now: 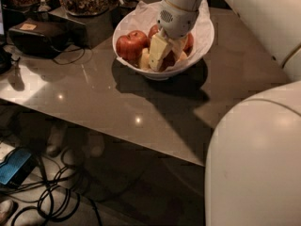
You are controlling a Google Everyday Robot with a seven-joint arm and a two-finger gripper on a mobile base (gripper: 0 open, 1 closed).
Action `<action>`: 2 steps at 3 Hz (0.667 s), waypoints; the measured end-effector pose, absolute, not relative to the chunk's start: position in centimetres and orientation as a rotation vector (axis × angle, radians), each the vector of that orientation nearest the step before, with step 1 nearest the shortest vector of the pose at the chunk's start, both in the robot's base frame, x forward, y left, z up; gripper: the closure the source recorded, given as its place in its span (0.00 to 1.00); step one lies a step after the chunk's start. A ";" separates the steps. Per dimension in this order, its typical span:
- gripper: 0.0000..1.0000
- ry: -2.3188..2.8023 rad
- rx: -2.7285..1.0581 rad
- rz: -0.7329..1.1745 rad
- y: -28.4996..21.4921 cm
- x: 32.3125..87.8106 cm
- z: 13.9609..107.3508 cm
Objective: Pick apple from white bowl
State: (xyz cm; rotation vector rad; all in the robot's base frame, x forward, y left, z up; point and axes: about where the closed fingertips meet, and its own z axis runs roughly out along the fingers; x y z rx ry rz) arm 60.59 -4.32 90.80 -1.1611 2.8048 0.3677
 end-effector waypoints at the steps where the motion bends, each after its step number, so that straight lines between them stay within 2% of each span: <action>1: 0.84 2.805 -1.161 0.368 -4.3 60.6 90.8; 2: 1.00 2.805 -1.161 0.368 -4.3 60.6 90.8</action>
Offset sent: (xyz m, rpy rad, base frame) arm 0.0000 0.0000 0.0000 0.0000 0.0000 0.0000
